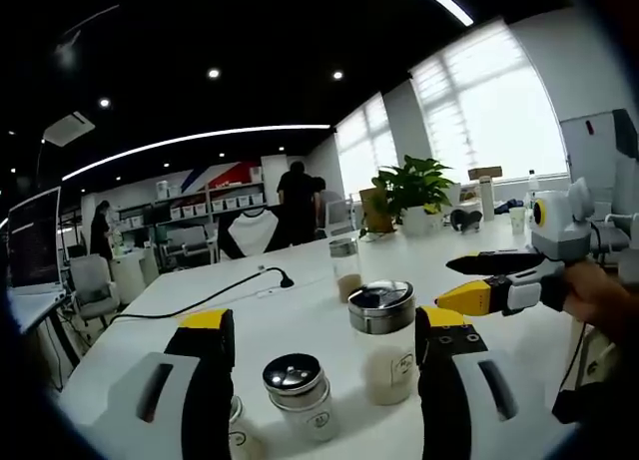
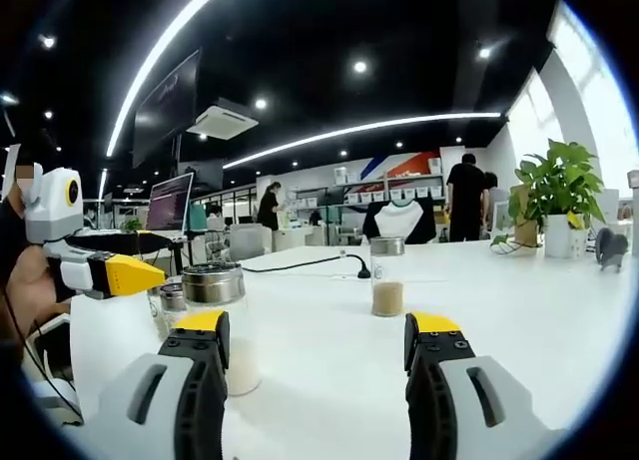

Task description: Rotate the seasoning bottle until the label or dispensing opening points toward the visible target arrow and the bottle remains upright within the marked orientation range

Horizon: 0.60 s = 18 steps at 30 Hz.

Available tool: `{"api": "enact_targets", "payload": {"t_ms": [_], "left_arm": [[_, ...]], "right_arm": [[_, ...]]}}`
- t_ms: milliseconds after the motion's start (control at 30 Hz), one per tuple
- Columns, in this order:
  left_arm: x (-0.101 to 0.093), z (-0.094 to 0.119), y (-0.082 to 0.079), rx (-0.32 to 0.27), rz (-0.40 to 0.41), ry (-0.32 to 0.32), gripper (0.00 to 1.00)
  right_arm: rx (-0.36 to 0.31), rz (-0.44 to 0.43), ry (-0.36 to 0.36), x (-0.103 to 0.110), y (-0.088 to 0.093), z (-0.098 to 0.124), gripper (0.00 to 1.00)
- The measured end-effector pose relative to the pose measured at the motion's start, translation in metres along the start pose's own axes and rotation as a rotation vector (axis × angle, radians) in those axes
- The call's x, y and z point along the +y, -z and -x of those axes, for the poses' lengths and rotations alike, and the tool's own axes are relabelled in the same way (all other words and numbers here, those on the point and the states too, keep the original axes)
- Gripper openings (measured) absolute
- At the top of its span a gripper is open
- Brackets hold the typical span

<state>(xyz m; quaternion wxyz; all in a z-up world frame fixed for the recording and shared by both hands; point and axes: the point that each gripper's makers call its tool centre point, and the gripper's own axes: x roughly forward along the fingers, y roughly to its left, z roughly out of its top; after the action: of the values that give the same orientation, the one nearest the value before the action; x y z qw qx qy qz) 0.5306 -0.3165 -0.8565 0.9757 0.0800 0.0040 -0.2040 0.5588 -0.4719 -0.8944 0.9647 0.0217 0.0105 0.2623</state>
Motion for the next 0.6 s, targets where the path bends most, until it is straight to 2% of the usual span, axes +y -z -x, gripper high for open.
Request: {"api": "enact_targets", "payload": {"t_ms": [300,367,600], "left_arm": [[0.004,0.002,-0.001,-0.003,0.0,-0.012,0.78],[0.004,0.002,-0.001,-0.002,0.001,-0.015,0.78],[0.006,0.003,-0.001,-0.002,0.003,-0.018,0.78]], "right_arm": [[-0.009,0.031,-0.011,-0.012,-0.008,-0.014,0.71],[0.001,0.05,-0.011,-0.015,-0.005,-0.02,0.71],[0.013,0.035,-0.023,-0.025,-0.001,-0.032,0.7]]}}
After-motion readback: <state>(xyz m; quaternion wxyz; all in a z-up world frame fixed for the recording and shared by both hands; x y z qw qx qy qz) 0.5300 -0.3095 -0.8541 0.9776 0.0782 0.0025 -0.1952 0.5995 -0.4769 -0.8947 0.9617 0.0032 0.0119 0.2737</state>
